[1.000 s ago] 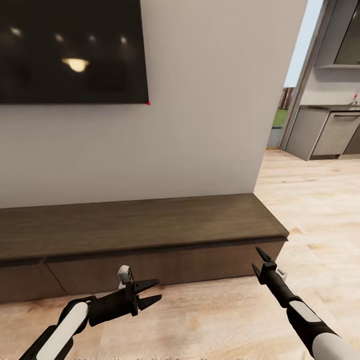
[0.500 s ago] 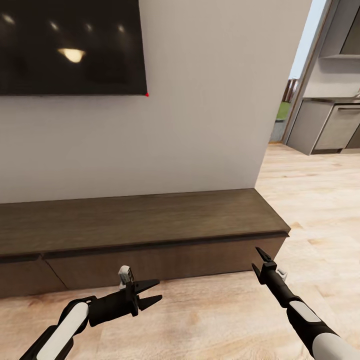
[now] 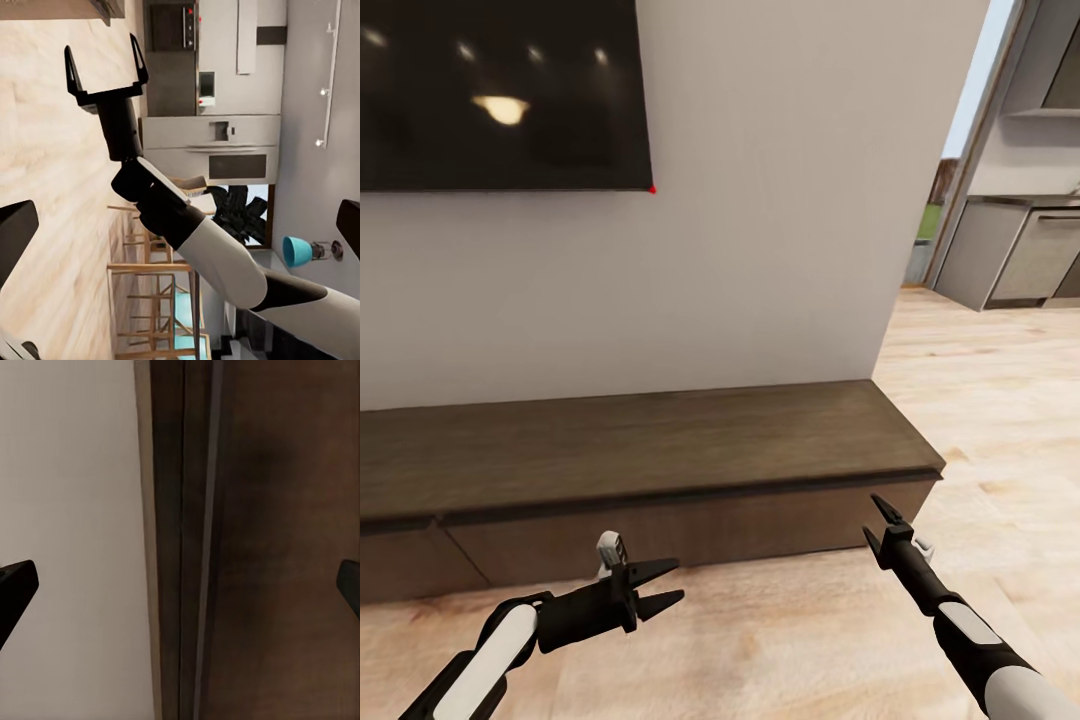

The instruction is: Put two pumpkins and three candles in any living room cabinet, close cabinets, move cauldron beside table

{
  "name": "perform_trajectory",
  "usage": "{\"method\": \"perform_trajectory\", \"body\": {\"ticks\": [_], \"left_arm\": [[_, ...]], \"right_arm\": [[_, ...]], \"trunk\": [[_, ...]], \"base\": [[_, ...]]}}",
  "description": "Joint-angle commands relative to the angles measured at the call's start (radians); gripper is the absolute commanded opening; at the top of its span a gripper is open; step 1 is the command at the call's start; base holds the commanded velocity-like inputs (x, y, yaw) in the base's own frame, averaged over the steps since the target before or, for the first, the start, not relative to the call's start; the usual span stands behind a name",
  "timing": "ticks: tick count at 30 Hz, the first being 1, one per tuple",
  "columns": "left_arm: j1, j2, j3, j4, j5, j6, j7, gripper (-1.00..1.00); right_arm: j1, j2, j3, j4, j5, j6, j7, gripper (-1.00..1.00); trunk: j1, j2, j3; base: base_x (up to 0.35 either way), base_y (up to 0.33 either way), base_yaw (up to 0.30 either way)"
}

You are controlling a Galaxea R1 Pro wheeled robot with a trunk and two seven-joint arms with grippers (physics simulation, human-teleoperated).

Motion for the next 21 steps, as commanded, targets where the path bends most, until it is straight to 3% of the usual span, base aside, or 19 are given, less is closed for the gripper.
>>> {"method": "perform_trajectory", "body": {"ticks": [1,13,21], "left_arm": [[-0.001,0.001,-0.002,0.001,0.001,0.003,-0.003,1.0],[-0.001,-0.001,-0.002,0.002,0.002,0.003,-0.003,1.0],[-0.001,0.0,-0.001,0.002,0.001,0.003,-0.003,1.0]], "right_arm": [[-0.001,0.0,-0.002,0.001,-0.008,0.009,0.0,1.0],[-0.001,0.0,-0.004,0.057,-0.011,0.009,-0.004,1.0],[-0.001,0.004,-0.035,0.059,-0.008,0.007,-0.004,1.0]], "trunk": [[0.0,0.0,-0.001],[0.0,0.0,-0.001],[0.0,0.0,-0.001]], "base": [[0.188,0.0,0.0],[0.154,0.0,0.0],[0.073,0.0,0.0]]}}
